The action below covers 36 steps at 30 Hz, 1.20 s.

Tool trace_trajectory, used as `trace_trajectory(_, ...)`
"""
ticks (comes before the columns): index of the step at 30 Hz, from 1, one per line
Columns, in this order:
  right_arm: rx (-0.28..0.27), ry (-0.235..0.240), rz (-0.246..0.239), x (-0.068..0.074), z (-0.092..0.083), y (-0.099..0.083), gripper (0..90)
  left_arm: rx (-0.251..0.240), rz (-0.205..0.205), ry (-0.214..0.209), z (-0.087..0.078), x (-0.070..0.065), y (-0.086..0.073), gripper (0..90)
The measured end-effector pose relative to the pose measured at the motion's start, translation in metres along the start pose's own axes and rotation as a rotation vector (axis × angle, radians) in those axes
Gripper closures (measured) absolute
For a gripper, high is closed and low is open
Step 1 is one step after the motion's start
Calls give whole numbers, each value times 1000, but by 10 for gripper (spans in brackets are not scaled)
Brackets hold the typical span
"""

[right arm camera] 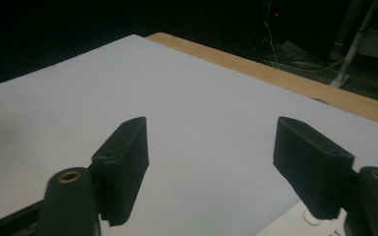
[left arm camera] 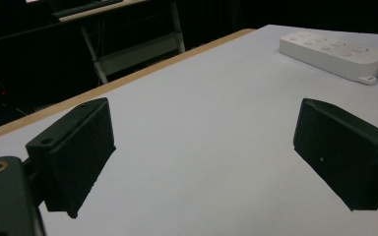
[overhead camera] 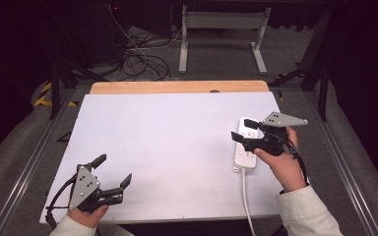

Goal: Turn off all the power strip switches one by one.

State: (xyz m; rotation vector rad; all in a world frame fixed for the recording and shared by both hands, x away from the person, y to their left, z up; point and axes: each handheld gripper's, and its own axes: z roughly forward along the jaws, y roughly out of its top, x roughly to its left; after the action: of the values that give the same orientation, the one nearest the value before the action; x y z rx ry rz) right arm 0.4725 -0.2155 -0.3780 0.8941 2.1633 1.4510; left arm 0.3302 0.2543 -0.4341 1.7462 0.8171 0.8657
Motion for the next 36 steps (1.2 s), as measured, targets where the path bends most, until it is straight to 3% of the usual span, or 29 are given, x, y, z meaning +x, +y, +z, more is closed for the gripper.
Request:
trace_trajectory(7, -32, 54, 1, 9, -14, -17, 175, 3, -12, -1, -1, 0, -1, 88)
trace_trajectory(15, -48, 116, -3, 12, -26, -43, 127, 6, -13, -1, -5, -1, -2, 87)
trace_trajectory(21, -51, 129, -32, 13, -29, -67, 117, 9, -12, 1, -5, -1, -2, 86)
trace_trajectory(24, -42, 114, -62, 16, -31, -75, 121, 7, -12, 3, -5, -1, -3, 85)
trace_trajectory(36, -6, 97, -102, 18, -27, -109, 113, 25, -23, -5, -4, -1, -6, 80)
